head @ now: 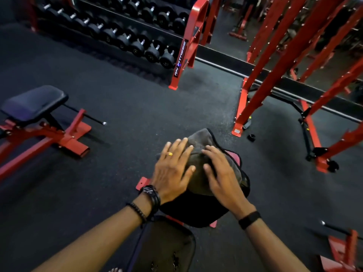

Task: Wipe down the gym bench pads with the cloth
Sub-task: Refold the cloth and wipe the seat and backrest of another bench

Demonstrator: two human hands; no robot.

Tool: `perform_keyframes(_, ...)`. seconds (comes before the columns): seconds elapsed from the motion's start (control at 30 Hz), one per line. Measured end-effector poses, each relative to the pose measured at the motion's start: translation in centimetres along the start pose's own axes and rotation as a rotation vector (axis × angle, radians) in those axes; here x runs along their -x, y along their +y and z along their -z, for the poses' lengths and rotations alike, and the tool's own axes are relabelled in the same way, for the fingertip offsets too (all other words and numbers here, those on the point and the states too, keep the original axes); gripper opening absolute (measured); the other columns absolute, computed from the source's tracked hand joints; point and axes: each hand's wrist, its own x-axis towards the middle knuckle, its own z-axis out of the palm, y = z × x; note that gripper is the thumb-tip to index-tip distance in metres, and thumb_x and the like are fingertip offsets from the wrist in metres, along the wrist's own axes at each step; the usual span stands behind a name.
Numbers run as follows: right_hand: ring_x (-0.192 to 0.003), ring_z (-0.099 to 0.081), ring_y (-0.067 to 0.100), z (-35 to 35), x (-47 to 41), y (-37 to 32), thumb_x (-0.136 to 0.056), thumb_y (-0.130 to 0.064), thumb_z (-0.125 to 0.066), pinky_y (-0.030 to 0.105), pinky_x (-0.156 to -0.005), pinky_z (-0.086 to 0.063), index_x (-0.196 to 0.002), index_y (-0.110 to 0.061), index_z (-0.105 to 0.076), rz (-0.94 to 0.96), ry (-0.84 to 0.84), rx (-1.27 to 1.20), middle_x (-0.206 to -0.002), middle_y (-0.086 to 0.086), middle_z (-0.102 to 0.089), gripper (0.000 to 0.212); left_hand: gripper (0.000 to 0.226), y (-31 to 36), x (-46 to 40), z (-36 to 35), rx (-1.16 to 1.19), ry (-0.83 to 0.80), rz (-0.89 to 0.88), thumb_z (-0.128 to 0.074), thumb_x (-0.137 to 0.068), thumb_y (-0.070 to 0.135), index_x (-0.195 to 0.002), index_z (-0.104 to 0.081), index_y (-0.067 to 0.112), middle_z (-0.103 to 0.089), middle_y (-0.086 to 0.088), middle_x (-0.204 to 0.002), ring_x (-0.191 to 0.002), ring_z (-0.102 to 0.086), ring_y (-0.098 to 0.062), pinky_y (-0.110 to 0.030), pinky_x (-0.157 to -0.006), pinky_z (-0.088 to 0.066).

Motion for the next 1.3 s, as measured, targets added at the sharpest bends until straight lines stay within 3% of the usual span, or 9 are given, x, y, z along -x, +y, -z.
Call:
perform_keyframes(0.1, -0.140, -0.039, 0.019, 1.2, 0.3, 2.2, -0.097, -0.004, -0.041, 0.037, -0.118, -0.029, -0.124, -0.006, -0.061, -0.081, 0.251, -0.089, -0.139, 0.007, -0.053, 0.033, 0.066, 2.8, -1.2, -0.9, -0.158, -0.061, -0.180, -0.044, -0.087, 0.022, -0.150, -0.033, 0.005, -0.021, -0.022, -0.159, -0.149, -0.014, -0.037, -0.056, -0.120, -0.012)
perform_keyframes(0.17, -0.138, -0.042, 0.020, 1.5, 0.4, 3.9, -0.095, -0.004, -0.040, 0.042, -0.117, -0.031, -0.123, -0.009, -0.060, -0.164, 0.318, -0.067, -0.134, 0.005, -0.056, 0.035, 0.060, 4.5, -2.0, -1.7, -0.164, -0.090, -0.353, -0.041, -0.090, 0.022, -0.149, -0.037, 0.010, -0.032, -0.021, -0.156, -0.147, -0.023, -0.038, -0.057, -0.119, -0.013)
perform_keyframes(0.27, -0.116, -0.057, 0.009, 1.8, 0.9, 5.3, -0.096, -0.013, -0.041, 0.041, -0.105, -0.044, -0.116, -0.022, -0.061, -0.357, 0.352, -0.129, -0.117, -0.006, -0.064, 0.030, 0.070, 5.2, -2.9, -3.3, -0.243, -0.229, -0.425, -0.039, -0.092, 0.061, -0.147, -0.040, 0.018, -0.047, -0.022, -0.144, -0.130, -0.044, -0.044, -0.063, -0.113, -0.021)
perform_keyframes(0.4, -0.109, -0.060, 0.005, 1.4, 0.5, 4.5, -0.100, -0.028, -0.037, 0.014, -0.094, -0.043, -0.115, -0.025, -0.062, -0.416, 0.385, -0.206, -0.111, -0.017, -0.064, 0.029, 0.084, 3.1, -4.2, -3.4, -0.250, -0.147, -0.205, -0.043, -0.079, 0.078, -0.139, -0.049, 0.020, -0.059, -0.015, -0.117, -0.105, -0.054, -0.039, -0.058, -0.105, -0.030)
perform_keyframes(0.7, -0.101, -0.063, 0.030, -0.8, -4.1, 2.0, -0.099, -0.059, -0.012, 0.040, -0.076, -0.040, -0.101, -0.027, -0.058, -0.275, -0.283, 0.467, -0.105, 0.002, -0.070, 0.056, 0.069, -1.1, -0.8, -4.9, 0.306, 0.239, 0.579, -0.051, -0.081, 0.069, -0.130, -0.059, 0.022, -0.066, 0.001, -0.111, -0.098, -0.063, -0.023, -0.039, -0.085, -0.051)
perform_keyframes(1.0, -0.062, -0.045, 0.016, -2.0, -5.3, 2.3, -0.095, -0.065, -0.009, 0.034, -0.058, -0.024, -0.080, -0.025, -0.047, -0.198, -0.253, 0.620, -0.064, -0.015, -0.042, 0.056, 0.074, -3.2, 3.1, -9.9, 0.528, 0.413, 0.903, -0.033, -0.091, 0.072, -0.118, -0.065, 0.011, -0.067, -0.003, -0.104, -0.095, -0.062, -0.026, -0.044, -0.078, -0.050)
perform_keyframes(1.1, -0.067, -0.056, 0.022, -2.9, -5.0, 2.2, -0.096, -0.064, -0.010, 0.032, -0.057, -0.026, -0.085, -0.030, -0.047, -0.203, -0.249, 0.631, -0.070, -0.015, -0.051, 0.052, 0.066, -3.3, 3.2, -9.3, 0.573, 0.420, 0.897, -0.038, -0.091, 0.065, -0.112, -0.067, 0.010, -0.067, -0.003, -0.101, -0.092, -0.062, -0.026, -0.045, -0.079, -0.049)
perform_keyframes(1.23, -0.104, -0.065, 0.023, -3.0, -5.0, 2.0, -0.097, -0.062, -0.014, 0.035, -0.073, -0.046, -0.138, -0.031, -0.048, -0.180, -0.289, 0.605, -0.125, -0.002, -0.066, 0.062, 0.054, -2.2, 0.1, -6.6, 0.537, 0.411, 0.780, -0.051, -0.087, 0.053, -0.113, -0.068, 0.008, -0.068, -0.005, -0.106, -0.098, -0.062, -0.026, -0.040, -0.088, -0.047)
perform_keyframes(1.3, -0.108, -0.063, 0.021, -3.1, -5.4, 1.1, -0.096, -0.067, -0.016, 0.035, -0.078, -0.048, -0.147, -0.031, -0.037, -0.150, -0.382, 0.589, -0.129, -0.002, -0.061, 0.066, 0.055, -2.5, 0.5, -7.3, 0.598, 0.422, 0.770, -0.049, -0.089, 0.052, -0.115, -0.067, 0.007, -0.068, -0.007, -0.109, -0.099, -0.063, -0.028, -0.042, -0.086, -0.049)
